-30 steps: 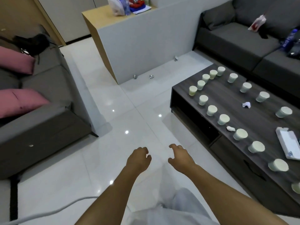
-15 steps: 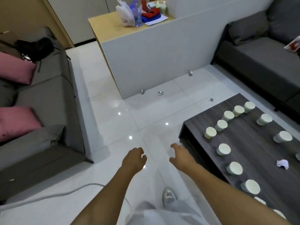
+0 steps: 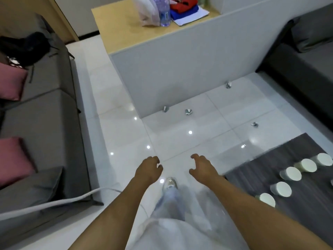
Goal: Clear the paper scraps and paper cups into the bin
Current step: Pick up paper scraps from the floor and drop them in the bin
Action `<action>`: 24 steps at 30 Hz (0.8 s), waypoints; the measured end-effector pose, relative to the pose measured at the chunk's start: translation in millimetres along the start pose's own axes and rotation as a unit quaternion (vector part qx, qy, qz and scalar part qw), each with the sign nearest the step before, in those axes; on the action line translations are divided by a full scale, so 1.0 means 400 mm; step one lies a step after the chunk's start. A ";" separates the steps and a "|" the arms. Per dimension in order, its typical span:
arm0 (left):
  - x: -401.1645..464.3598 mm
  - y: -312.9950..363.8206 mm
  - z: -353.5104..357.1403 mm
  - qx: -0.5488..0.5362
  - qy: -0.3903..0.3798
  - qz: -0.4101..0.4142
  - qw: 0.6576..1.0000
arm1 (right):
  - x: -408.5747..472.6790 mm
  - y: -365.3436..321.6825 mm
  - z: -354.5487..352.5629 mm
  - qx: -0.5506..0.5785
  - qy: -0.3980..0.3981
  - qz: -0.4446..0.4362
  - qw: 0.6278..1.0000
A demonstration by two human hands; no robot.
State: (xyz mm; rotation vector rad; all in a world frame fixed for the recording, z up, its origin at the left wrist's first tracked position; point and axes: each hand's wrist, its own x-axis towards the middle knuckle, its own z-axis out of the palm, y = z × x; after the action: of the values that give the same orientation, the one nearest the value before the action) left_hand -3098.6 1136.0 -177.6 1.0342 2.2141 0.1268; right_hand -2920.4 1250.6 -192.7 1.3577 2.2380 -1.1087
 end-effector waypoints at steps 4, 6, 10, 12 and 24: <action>0.207 0.004 -0.140 0.011 0.001 -0.001 1.000 | 0.184 -0.104 -0.098 0.019 0.010 0.004 1.000; 0.295 0.014 -0.201 0.012 -0.001 -0.005 1.000 | 0.260 -0.146 -0.142 0.029 0.006 0.004 1.000; 0.455 0.045 -0.279 0.020 -0.023 -0.007 1.000 | 0.402 -0.190 -0.231 0.038 -0.012 0.018 0.999; 0.539 0.064 -0.305 0.020 -0.030 -0.010 0.999 | 0.483 -0.196 -0.278 0.041 -0.021 0.021 0.999; 1.060 0.136 -0.390 0.005 -0.068 -0.059 0.996 | 1.038 -0.205 -0.488 0.057 -0.051 0.055 0.996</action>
State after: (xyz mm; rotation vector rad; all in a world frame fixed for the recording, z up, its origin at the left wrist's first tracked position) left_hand -3351.8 1503.0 -268.3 0.8870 2.1464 -0.0072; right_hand -3176.1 1632.0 -274.0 1.4168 2.0307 -1.2548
